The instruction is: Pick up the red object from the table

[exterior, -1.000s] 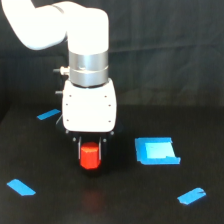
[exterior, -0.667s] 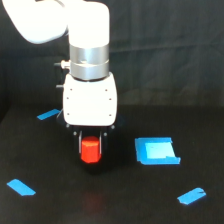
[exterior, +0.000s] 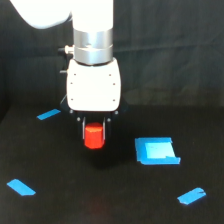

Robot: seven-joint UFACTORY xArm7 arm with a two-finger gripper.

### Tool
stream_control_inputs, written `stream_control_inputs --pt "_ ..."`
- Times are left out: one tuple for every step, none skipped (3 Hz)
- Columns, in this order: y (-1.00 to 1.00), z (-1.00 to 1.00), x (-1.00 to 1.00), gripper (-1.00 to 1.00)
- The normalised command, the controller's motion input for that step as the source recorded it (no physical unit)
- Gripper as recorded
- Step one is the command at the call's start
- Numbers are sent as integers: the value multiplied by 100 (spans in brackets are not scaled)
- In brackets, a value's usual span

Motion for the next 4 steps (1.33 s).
stream_control_inputs --pt "11 85 6 -100" --pt "18 70 -6 -100" --pt "13 52 15 -99" --pt "10 19 7 -100"
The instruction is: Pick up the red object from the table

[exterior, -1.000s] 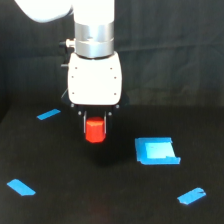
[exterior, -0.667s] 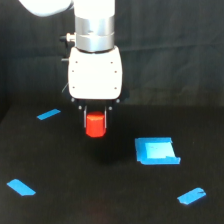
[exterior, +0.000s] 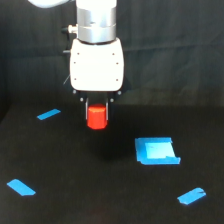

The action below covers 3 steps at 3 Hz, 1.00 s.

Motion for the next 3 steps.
stream_control_inputs --pt "5 24 5 -89" --pt "8 15 7 -100" --pt "-2 15 10 -92"
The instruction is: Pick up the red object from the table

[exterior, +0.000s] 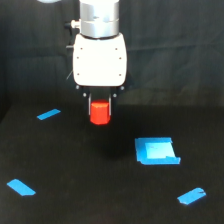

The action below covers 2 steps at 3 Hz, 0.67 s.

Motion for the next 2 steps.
stream_control_inputs --pt "-3 7 15 -99" --pt "-4 18 11 -100"
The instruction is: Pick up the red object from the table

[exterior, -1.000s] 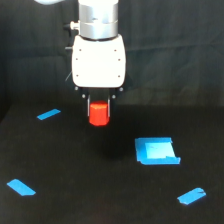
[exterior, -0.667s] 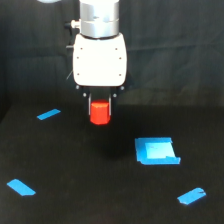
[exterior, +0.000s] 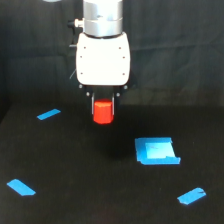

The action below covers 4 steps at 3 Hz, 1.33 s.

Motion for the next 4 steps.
stream_control_inputs --pt "-8 6 13 -100" --pt "3 15 20 -100" --pt "3 10 20 -100" --pt "-8 17 5 -93"
